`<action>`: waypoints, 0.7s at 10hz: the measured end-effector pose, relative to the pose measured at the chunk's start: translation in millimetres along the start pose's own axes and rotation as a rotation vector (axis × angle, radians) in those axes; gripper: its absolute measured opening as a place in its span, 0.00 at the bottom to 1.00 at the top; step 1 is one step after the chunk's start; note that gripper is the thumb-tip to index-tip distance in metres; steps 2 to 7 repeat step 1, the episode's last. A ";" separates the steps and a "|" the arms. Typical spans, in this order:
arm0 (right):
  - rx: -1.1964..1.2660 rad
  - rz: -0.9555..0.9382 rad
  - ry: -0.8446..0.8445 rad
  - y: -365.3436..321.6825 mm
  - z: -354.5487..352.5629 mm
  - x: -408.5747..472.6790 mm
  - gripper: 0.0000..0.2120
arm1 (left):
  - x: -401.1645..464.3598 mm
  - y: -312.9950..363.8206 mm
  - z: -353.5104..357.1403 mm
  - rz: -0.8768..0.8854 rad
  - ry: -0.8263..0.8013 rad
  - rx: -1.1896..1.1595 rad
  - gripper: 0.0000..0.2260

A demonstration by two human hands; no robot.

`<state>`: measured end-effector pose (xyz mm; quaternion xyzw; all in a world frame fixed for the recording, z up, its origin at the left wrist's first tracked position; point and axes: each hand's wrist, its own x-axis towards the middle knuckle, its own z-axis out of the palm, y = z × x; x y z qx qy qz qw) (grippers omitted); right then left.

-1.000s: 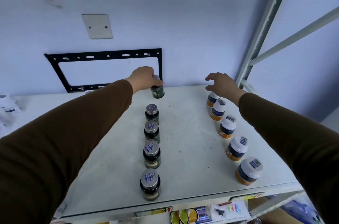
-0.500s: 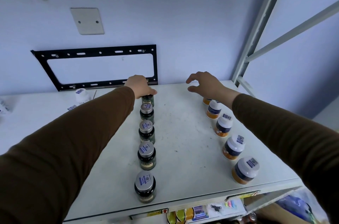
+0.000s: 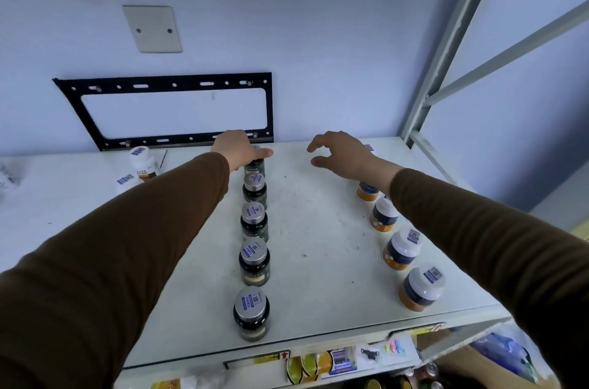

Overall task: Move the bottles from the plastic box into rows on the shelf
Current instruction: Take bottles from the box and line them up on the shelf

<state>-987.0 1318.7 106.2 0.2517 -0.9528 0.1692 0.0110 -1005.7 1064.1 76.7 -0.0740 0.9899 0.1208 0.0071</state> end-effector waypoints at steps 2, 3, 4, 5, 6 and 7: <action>0.006 -0.003 -0.009 -14.2 -0.8 -5.7 0.16 | -7.1 -6.9 -8.7 0.009 -0.013 -0.013 0.29; 0.006 -0.003 -0.009 -14.2 -0.8 -5.7 0.16 | -7.1 -6.9 -8.7 0.009 -0.013 -0.013 0.29; 0.006 -0.003 -0.009 -14.2 -0.8 -5.7 0.16 | -7.1 -6.9 -8.7 0.009 -0.013 -0.013 0.29; 0.006 -0.003 -0.009 -14.2 -0.8 -5.7 0.16 | -7.1 -6.9 -8.7 0.009 -0.013 -0.013 0.29; 0.006 -0.003 -0.009 -14.2 -0.8 -5.7 0.16 | -7.1 -6.9 -8.7 0.009 -0.013 -0.013 0.29; 0.006 -0.003 -0.009 -14.2 -0.8 -5.7 0.16 | -7.1 -6.9 -8.7 0.009 -0.013 -0.013 0.29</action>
